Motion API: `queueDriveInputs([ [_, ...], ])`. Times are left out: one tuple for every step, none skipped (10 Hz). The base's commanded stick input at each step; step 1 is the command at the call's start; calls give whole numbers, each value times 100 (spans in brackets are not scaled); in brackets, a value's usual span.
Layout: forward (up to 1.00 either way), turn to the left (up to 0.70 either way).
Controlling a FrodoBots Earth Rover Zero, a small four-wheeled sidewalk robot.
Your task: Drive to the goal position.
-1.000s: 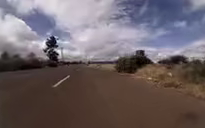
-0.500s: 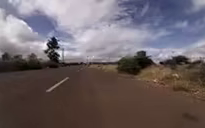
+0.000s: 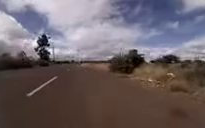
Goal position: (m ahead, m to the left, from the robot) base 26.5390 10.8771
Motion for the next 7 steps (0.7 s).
queueDriveInputs([
  [70, 0],
  [70, 0],
  [70, 0],
  [70, 0],
  [70, 0],
  [70, 0],
  [70, 0],
])
